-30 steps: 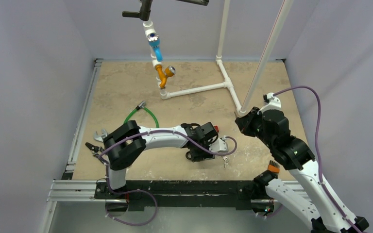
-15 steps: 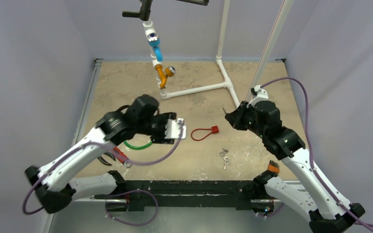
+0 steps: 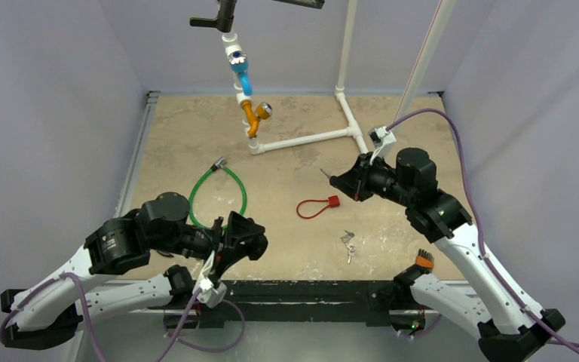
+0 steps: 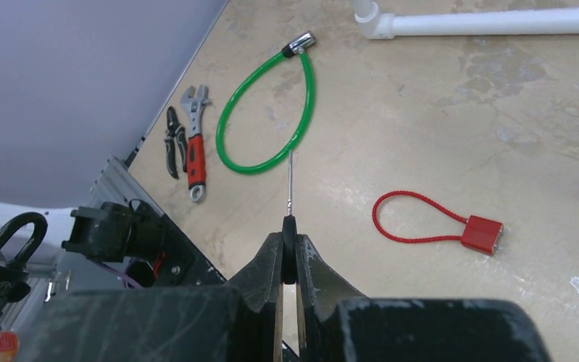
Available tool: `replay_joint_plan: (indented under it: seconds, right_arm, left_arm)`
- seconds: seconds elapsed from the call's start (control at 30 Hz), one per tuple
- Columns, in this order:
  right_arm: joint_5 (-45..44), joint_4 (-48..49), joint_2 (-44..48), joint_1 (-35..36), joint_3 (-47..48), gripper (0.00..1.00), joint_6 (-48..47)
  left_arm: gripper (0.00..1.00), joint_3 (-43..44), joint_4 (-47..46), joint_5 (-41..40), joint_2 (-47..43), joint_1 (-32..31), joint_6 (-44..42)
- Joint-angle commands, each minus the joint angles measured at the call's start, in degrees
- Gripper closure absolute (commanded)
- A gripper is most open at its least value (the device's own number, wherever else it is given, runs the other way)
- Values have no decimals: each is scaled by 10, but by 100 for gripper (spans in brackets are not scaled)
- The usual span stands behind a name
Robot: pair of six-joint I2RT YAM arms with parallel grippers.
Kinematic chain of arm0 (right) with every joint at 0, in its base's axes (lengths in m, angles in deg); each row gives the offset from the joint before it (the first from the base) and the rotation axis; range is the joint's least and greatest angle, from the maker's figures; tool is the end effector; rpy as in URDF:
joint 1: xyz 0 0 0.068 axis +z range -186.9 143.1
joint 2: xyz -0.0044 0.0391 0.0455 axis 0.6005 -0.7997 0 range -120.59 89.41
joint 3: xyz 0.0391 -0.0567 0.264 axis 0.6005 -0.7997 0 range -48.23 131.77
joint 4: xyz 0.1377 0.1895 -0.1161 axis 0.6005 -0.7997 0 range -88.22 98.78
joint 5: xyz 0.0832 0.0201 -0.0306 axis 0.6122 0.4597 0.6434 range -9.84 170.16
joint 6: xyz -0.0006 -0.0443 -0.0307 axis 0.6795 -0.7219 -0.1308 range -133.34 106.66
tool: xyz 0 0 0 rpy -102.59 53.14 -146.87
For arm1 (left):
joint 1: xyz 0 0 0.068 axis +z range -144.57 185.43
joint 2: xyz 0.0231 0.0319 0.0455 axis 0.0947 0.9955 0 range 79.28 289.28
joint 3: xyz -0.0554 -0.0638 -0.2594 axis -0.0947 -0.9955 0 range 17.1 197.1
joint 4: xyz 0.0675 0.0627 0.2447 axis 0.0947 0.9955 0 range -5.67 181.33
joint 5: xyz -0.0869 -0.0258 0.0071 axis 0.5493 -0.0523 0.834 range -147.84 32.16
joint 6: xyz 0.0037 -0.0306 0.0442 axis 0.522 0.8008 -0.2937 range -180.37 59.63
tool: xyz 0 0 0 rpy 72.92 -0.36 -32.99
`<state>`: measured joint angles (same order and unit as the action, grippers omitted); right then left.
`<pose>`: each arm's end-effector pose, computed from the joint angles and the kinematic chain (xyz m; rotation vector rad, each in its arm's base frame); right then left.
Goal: Unlock with the key
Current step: Pick up the lock from the center of the board.
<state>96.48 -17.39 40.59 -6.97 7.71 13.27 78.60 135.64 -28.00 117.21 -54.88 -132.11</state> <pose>0.1544 0.1005 0.3668 -0.2611 1.9854 0.9239 0.0367 -0.1000 0.3799 1.9426 0.5143 -0.4069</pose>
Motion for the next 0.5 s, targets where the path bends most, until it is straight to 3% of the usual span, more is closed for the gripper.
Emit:
replay_joint_plan:
  seconds: [0.0,0.3,0.47]
  right_arm:
    - [80,36,-5,-1,21,100,-46]
    - [155,49,-26,6,41,100,-66]
    - [170,55,-32,11,47,100,-65]
  left_arm:
    - [100,16,-108,6,2,-20,-27]
    - [100,13,-136,-18,9,-27,-23]
    - [100,9,-138,-57,19,-27,25]
